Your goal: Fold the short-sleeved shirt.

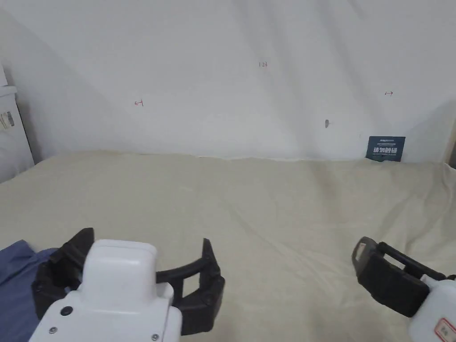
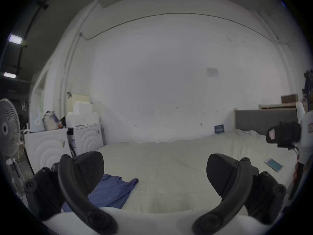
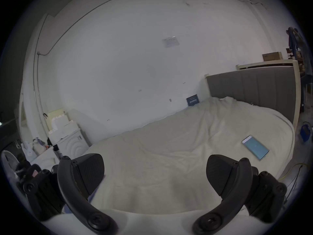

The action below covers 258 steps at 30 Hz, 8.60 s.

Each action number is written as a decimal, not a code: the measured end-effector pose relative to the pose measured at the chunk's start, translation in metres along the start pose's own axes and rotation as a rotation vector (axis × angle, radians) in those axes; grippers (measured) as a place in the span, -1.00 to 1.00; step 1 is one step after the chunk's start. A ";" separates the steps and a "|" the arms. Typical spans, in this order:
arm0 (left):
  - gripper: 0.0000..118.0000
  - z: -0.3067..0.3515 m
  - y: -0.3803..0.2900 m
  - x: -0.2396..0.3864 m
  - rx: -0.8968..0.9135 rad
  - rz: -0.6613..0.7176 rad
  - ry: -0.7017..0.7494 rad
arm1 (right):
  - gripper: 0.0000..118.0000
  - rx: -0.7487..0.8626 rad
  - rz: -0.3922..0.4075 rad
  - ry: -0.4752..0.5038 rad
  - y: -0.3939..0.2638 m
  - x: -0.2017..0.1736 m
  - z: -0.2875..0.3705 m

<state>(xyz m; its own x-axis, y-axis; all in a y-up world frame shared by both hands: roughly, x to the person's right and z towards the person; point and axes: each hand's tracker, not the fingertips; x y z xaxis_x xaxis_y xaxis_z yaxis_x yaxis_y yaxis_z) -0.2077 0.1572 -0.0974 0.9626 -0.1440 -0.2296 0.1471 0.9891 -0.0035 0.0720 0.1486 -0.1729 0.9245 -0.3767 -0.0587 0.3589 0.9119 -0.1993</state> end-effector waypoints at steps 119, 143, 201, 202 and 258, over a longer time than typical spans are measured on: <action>0.99 -0.175 -0.254 -0.233 -0.774 0.264 0.184 | -1.00 -0.419 0.596 0.599 -0.186 -0.244 -0.142; -0.97 -0.179 -0.245 -0.249 -0.828 0.356 0.258 | -1.00 -0.435 0.586 0.555 -0.174 -0.212 -0.136; 1.00 -0.175 -0.094 0.089 -0.679 0.186 -0.626 | -1.00 -0.234 0.328 -0.022 -0.043 0.038 -0.052; 1.00 -0.172 -0.089 0.080 -0.662 0.177 -0.601 | -1.00 -0.233 0.329 -0.017 -0.044 0.035 -0.052; -0.93 -0.292 -0.206 -0.038 -0.880 0.105 -0.170 | -1.00 -0.461 0.383 0.099 -0.072 0.013 -0.182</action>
<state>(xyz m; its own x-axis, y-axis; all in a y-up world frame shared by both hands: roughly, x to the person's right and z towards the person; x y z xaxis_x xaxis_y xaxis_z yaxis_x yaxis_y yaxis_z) -0.3410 -0.0327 -0.3717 0.9922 0.0151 -0.1237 -0.1035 0.6530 -0.7502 0.0353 0.0483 -0.3372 0.9525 -0.0690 -0.2967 -0.1106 0.8291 -0.5480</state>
